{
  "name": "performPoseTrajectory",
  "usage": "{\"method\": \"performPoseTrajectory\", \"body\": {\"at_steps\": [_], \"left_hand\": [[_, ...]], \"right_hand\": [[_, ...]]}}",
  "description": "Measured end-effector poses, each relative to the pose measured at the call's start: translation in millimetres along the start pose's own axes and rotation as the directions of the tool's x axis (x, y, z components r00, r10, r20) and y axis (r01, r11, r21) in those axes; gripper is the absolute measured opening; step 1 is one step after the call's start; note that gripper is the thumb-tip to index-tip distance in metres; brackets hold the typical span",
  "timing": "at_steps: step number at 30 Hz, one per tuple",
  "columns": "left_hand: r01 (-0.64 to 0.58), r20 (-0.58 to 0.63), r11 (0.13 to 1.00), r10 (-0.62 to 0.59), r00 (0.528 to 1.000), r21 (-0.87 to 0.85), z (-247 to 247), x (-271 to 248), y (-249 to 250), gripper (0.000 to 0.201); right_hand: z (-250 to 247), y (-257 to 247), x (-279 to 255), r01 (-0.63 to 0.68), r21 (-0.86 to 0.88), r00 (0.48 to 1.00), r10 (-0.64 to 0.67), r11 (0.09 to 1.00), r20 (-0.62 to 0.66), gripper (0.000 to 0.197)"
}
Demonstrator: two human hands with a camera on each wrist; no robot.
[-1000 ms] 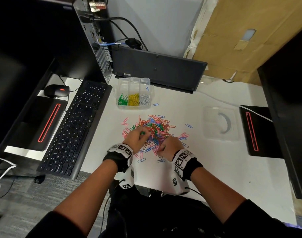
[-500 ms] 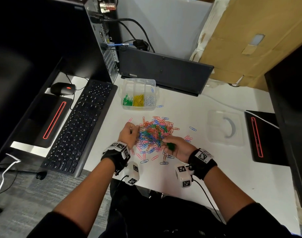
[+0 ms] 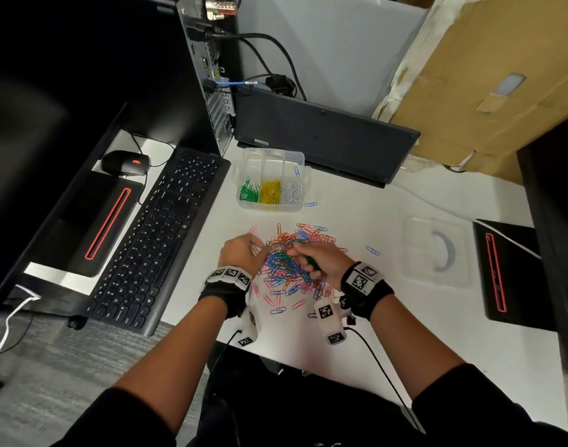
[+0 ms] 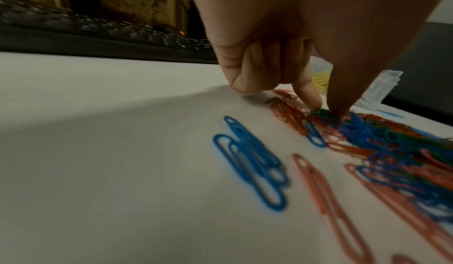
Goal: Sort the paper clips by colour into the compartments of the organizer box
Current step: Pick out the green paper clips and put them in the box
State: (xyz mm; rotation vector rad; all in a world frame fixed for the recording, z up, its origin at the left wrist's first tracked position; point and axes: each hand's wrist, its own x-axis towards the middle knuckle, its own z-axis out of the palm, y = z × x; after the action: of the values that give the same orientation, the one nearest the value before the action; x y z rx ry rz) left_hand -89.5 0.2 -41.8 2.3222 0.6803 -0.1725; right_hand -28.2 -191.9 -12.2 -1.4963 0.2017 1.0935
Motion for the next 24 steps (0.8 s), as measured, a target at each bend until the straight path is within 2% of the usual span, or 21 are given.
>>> {"method": "performPoseTrajectory", "body": {"at_steps": [2, 4, 8, 10, 12, 14, 15, 18, 21, 22, 24], "left_hand": [[0.031, 0.029, 0.999, -0.03, 0.999, -0.011, 0, 0, 5, 0.013], [0.07, 0.066, 0.997, -0.068, 0.996, -0.028, -1, 1, 9, 0.008], [0.086, 0.133, 0.996, -0.084, 0.988, -0.011, -2, 5, 6, 0.015], [0.075, 0.136, 0.997, -0.074, 0.988, -0.004, -2, 6, 3, 0.015], [0.07, 0.122, 0.997, -0.065, 0.99, -0.036, -3, 6, -2, 0.014], [0.06, 0.091, 0.996, -0.054, 0.994, -0.065, -4, 3, -4, 0.019], [0.059, 0.078, 0.994, -0.052, 0.996, -0.087, -5, 2, -4, 0.022], [0.09, 0.076, 0.975, -0.076, 0.994, -0.203, -11, -1, -4, 0.025], [0.071, 0.09, 0.958, -0.048, 0.995, -0.279, -16, -3, -8, 0.031], [0.065, 0.101, 0.954, -0.037, 0.994, -0.293, -18, -3, -10, 0.034], [0.07, 0.124, 0.949, -0.033, 0.992, -0.308, -18, -2, -14, 0.033]], "right_hand": [[6, 0, 11, 0.087, -0.233, 0.991, -0.107, 0.969, -0.075, 0.024], [12, -1, 21, 0.148, -0.348, 0.97, -0.205, 0.926, -0.132, 0.033], [20, -7, 31, 0.148, -0.341, 0.97, -0.203, 0.928, -0.132, 0.036], [22, -8, 33, 0.172, -0.395, 0.962, -0.241, 0.902, -0.131, 0.037], [22, -8, 36, 0.25, -0.572, 0.919, -0.377, 0.781, -0.113, 0.035], [23, -9, 37, 0.316, -0.725, 0.874, -0.485, 0.613, -0.029, 0.024], [24, -11, 37, 0.338, -0.754, 0.861, -0.509, 0.563, 0.006, 0.017], [31, -18, 36, 0.349, -0.823, 0.856, -0.51, 0.448, 0.085, 0.01], [36, -24, 40, 0.283, -0.915, 0.883, -0.452, 0.288, 0.131, 0.01], [36, -25, 41, 0.266, -0.925, 0.891, -0.435, 0.271, 0.129, 0.009], [34, -25, 43, 0.265, -0.918, 0.902, -0.413, 0.295, 0.128, 0.005]]}}
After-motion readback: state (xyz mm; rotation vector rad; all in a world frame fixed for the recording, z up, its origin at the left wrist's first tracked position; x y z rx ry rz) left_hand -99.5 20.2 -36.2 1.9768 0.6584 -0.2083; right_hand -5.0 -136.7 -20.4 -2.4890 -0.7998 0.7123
